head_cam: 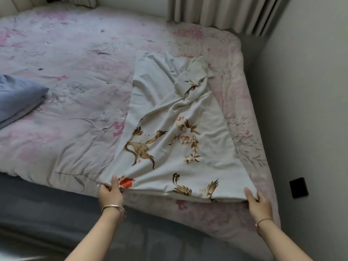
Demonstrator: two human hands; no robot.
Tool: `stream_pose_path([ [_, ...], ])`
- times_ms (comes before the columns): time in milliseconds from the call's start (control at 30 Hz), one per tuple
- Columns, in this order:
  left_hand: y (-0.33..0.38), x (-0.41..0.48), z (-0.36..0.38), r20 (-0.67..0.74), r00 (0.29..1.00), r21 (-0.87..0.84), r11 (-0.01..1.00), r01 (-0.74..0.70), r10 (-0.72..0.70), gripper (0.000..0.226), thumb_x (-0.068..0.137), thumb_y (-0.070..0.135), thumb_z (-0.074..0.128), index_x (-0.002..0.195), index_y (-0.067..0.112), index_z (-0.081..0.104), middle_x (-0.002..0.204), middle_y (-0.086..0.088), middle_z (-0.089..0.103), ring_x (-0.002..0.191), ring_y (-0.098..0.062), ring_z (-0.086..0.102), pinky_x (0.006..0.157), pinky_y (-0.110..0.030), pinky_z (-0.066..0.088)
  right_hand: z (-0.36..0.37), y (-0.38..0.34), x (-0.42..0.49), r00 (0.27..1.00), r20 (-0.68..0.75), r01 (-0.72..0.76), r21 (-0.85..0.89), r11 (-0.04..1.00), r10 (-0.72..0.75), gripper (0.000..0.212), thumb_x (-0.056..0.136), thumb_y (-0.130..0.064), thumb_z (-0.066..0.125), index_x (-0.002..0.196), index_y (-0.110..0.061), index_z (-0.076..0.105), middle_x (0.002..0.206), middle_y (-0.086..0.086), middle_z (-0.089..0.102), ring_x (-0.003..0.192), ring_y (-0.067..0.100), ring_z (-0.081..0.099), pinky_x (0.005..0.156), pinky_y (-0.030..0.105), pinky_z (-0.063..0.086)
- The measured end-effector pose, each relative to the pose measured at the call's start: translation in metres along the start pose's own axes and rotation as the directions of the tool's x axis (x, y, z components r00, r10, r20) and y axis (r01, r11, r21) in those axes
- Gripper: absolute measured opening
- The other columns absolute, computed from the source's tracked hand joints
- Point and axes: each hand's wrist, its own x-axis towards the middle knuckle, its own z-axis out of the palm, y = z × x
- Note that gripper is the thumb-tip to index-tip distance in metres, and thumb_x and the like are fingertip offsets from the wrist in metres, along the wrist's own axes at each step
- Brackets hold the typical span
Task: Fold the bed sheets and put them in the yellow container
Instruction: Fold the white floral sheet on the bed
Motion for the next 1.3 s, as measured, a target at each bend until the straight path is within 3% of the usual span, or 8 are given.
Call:
stream_pose_path([
  [100,0.008,-0.022,-0.019,-0.019,0.982,0.059,0.98,-0.188,0.19,0.021,0.095,0.022,0.051,0.094,0.002,0.053,0.087,-0.011,0.056,0.082,-0.025,0.053,0.083,-0.038,0.041,-0.014,-0.001,-0.012,0.996,-0.085,0.019,0.018,1.0,-0.017,0.027,0.092,-0.023,0.058,0.108,-0.001,0.062,0.102,0.015,0.062,0.089,0.024,0.051,0.08,0.032,0.037],
  [167,0.001,-0.02,-0.03,-0.014,0.996,0.09,0.992,-0.088,0.089,0.031,0.095,0.022,0.051,0.114,-0.002,0.054,0.106,-0.013,0.059,0.1,-0.028,0.056,0.093,-0.04,0.041,-0.013,-0.002,-0.019,0.999,-0.054,-0.008,-0.02,1.0,0.007,0.029,0.092,-0.019,0.059,0.107,0.005,0.063,0.104,0.02,0.063,0.088,0.028,0.052,0.075,0.031,0.034],
  [300,-0.014,0.004,-0.046,0.056,0.994,0.172,0.982,0.084,-0.095,0.038,0.092,0.021,0.057,0.116,-0.008,0.054,0.119,-0.016,0.058,0.111,-0.036,0.054,0.099,-0.043,0.041,0.003,-0.009,-0.024,0.999,-0.001,-0.042,-0.025,0.999,0.042,0.037,0.092,-0.013,0.058,0.118,0.014,0.056,0.119,0.029,0.058,0.11,0.041,0.053,0.083,0.038,0.039],
  [467,-0.021,0.011,-0.053,0.052,0.989,0.19,0.974,0.123,-0.135,0.045,0.087,0.031,0.064,0.108,-0.009,0.061,0.109,-0.025,0.063,0.103,-0.039,0.059,0.093,-0.042,0.043,0.006,0.011,-0.016,0.996,-0.066,-0.054,-0.036,0.998,0.052,0.031,0.09,-0.017,0.063,0.104,0.011,0.063,0.092,0.015,0.058,0.091,0.035,0.056,0.076,0.035,0.04],
  [600,-0.027,0.007,-0.047,-0.02,0.983,0.148,0.972,0.181,-0.18,0.04,0.086,0.028,0.067,0.104,-0.007,0.063,0.099,-0.019,0.064,0.098,-0.037,0.06,0.087,-0.037,0.044,0.003,0.029,0.002,0.993,-0.081,-0.093,-0.106,0.99,0.085,0.034,0.088,-0.017,0.064,0.069,0.01,0.057,0.067,0.017,0.053,0.057,0.026,0.043,0.046,0.028,0.034],
  [800,-0.032,0.002,-0.045,-0.038,0.976,0.161,0.963,0.218,-0.215,0.048,0.083,0.032,0.068,0.112,-0.003,0.056,0.112,-0.025,0.062,0.094,-0.038,0.061,0.094,-0.047,0.047,-0.003,0.027,0.003,0.991,-0.033,-0.132,-0.098,0.986,0.13,0.022,0.085,-0.015,0.067,0.097,0.003,0.067,0.087,0.015,0.066,0.078,0.032,0.062,0.076,0.039,0.052],
  [1000,0.033,-0.017,-0.027,0.014,0.995,0.223,0.97,0.092,-0.098,0.074,0.086,0.017,0.065,0.145,0.003,0.023,0.145,-0.023,0.034,0.13,-0.041,0.037,0.108,-0.048,0.03,-0.034,-0.056,-0.012,0.99,0.109,0.102,-0.096,0.99,-0.091,0.034,0.085,-0.022,0.069,0.113,-0.007,0.058,0.109,0.01,0.058,0.095,0.023,0.054,0.084,0.03,0.043],
  [1300,0.216,-0.086,-0.001,0.36,0.922,0.11,0.975,-0.193,0.142,0.049,0.092,0.016,0.057,0.135,-0.003,0.041,0.134,-0.019,0.05,0.121,-0.034,0.049,0.098,-0.038,0.037,-0.105,-0.247,-0.078,0.819,0.301,0.556,-0.208,0.805,-0.488,0.037,0.078,-0.024,0.075,0.109,-0.021,0.054,0.116,-0.001,0.047,0.106,0.016,0.051,0.085,0.028,0.046],
])
